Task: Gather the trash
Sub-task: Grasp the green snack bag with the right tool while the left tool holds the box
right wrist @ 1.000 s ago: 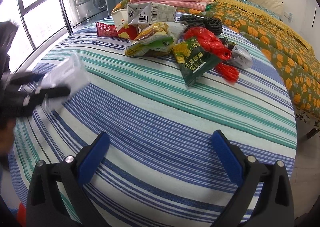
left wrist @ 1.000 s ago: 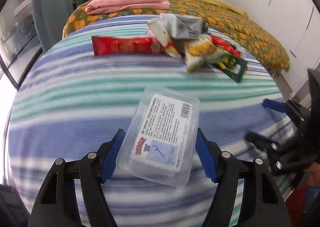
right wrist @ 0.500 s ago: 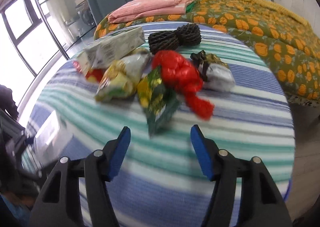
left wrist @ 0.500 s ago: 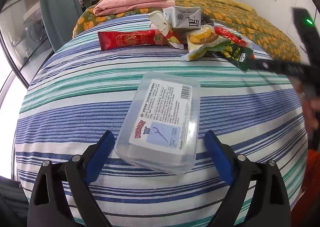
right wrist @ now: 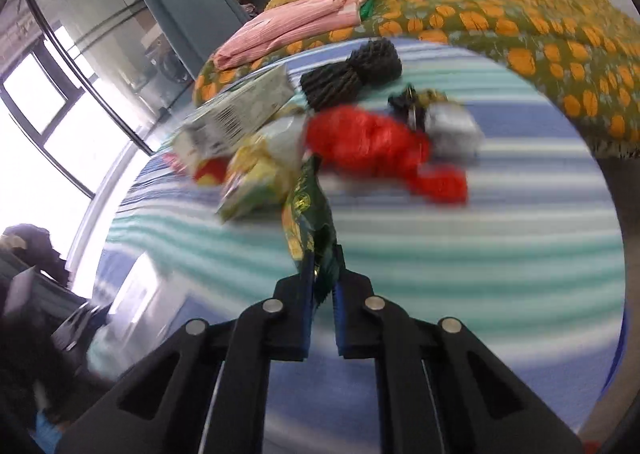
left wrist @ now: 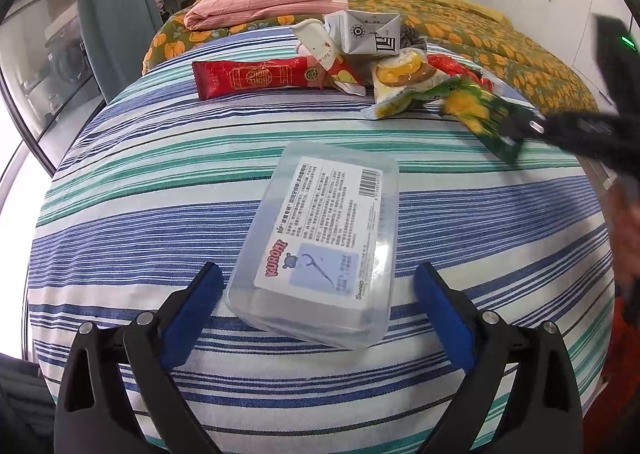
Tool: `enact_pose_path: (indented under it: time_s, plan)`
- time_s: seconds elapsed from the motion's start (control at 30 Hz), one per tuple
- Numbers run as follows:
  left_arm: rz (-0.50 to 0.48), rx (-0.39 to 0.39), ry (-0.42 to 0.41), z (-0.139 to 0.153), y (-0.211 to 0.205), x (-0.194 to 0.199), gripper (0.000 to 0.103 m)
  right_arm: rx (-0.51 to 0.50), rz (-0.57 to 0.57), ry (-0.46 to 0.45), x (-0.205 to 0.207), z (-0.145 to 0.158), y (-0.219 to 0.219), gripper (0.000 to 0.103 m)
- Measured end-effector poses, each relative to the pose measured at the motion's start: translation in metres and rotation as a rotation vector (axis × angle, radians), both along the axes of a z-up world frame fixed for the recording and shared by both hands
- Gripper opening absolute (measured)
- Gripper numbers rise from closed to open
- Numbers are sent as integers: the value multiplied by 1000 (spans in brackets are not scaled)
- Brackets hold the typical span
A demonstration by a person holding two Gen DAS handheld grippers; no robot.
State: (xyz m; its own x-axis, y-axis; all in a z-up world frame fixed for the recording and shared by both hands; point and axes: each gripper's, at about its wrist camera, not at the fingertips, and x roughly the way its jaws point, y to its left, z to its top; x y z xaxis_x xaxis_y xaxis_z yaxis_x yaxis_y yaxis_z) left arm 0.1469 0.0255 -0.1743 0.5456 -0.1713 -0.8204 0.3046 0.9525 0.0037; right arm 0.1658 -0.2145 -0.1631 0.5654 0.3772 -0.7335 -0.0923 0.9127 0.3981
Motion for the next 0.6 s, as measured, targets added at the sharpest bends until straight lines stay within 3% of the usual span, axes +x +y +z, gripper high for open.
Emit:
enact_pose_path:
  time_s: [0.17,0.3,0.37,0.4,0.5,0.6]
  plan:
    - [2,0,0,0,-1,-1,96,91,6,48,-55,-3,-10,8]
    - [-2,-35,-3,2,2,-1,96,30,17,62,-73,-6,-18,12]
    - [-5,-96,-1,4,10,-1,96,-40,15,50,-75,-4,-23,40]
    - [-3,-122,3,4,15,-2,96,-67,3,44,-75,-1,-26,67]
    - [-16,-126,14,9,18,-5,96,-142,2,-1,-75,11,-32,71]
    - [-51,-104,5,17,13,-7,96,-206,81,-9,-64,18,-23,71]
